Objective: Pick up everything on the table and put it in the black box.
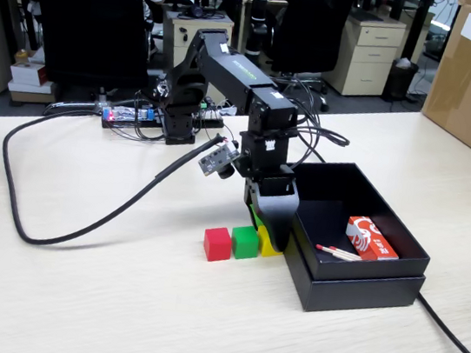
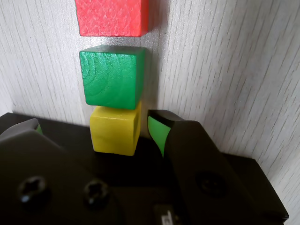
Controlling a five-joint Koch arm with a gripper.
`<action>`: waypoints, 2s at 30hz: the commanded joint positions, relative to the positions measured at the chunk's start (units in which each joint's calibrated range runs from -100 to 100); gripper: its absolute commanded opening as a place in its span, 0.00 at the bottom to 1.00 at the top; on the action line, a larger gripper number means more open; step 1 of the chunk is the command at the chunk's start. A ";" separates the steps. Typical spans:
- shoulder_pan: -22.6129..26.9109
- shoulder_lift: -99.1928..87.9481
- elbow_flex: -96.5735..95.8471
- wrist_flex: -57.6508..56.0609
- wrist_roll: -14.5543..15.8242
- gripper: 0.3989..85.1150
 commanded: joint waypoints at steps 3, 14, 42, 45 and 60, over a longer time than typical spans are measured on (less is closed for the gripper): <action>0.88 1.00 5.07 -0.19 -0.20 0.52; 1.27 4.44 9.61 -0.10 -0.05 0.08; 0.54 -48.11 -15.05 -0.62 -0.59 0.01; 1.71 -50.06 -13.69 -0.62 -0.88 0.01; 7.86 -13.69 8.79 -0.62 0.73 0.01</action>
